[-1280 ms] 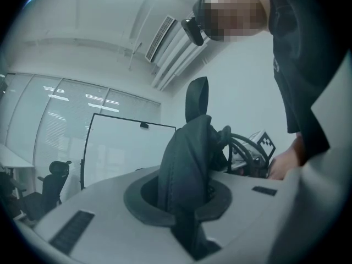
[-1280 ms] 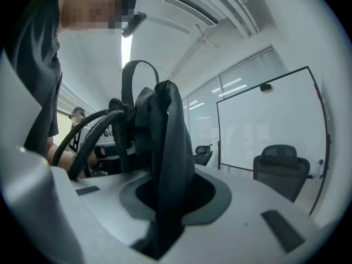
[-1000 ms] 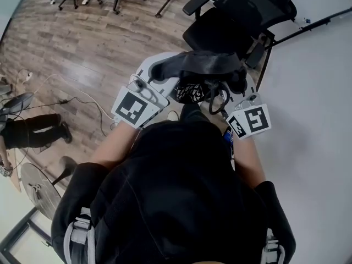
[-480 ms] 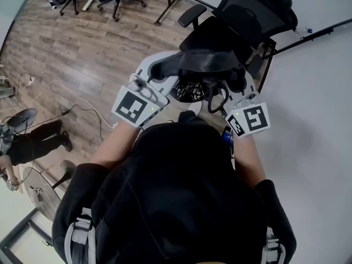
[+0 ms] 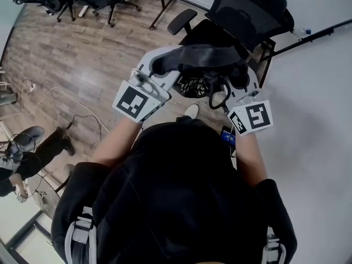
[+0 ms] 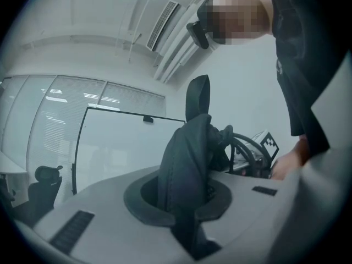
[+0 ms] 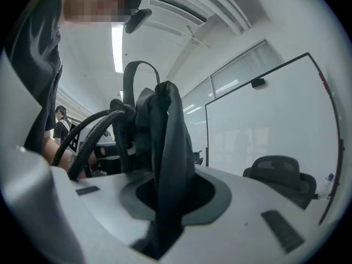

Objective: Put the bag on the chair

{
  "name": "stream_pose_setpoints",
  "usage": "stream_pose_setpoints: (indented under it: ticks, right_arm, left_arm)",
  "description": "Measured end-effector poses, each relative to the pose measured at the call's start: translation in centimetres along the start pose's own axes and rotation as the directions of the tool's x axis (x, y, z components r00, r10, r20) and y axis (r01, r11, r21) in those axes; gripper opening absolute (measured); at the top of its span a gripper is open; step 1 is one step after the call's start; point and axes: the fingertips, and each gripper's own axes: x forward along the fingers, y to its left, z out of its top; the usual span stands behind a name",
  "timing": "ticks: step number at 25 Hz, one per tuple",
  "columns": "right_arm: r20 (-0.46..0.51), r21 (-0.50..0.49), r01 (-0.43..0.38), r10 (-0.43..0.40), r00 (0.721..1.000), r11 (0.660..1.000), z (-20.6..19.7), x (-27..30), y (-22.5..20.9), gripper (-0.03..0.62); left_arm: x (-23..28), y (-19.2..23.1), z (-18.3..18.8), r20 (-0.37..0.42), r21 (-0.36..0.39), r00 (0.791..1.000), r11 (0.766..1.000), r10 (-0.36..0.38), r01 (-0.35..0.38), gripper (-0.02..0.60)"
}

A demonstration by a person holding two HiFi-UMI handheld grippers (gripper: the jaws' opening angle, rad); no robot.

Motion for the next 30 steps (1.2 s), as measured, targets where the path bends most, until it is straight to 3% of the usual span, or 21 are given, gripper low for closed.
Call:
stream_pose_setpoints:
  ticks: [10, 17, 24, 30]
  right_arm:
    - [0.015, 0.013, 0.043, -0.043, 0.999, 0.999, -0.8, -0.7, -6.7, 0.071]
    - [0.008, 0.019, 0.059, -0.059, 0.998, 0.998, -1.4, -0.1, -8.8, 0.071]
    - [-0.009, 0.025, 0.147, -0.147, 0.989, 0.989, -2.2, 1.8, -10.5, 0.069]
    - [-0.042, 0.042, 0.226, -0.224, 0.974, 0.973, -2.1, 6.2, -12.3, 0.069]
  left_arm:
    - [7.0, -0.3, -1.0, -0.016, 0.009, 0.999, 0.999, -0.040, 0.040, 0.046]
    - [9.3, 0.4, -1.8, -0.016, -0.006, 0.997, 0.997, -0.073, 0.073, 0.046]
    - [11.5, 2.8, -3.1, 0.000, -0.021, 0.984, 0.984, -0.180, 0.180, 0.045]
    - [13.8, 7.7, -3.9, -0.002, -0.053, 0.961, 0.960, -0.275, 0.275, 0.045]
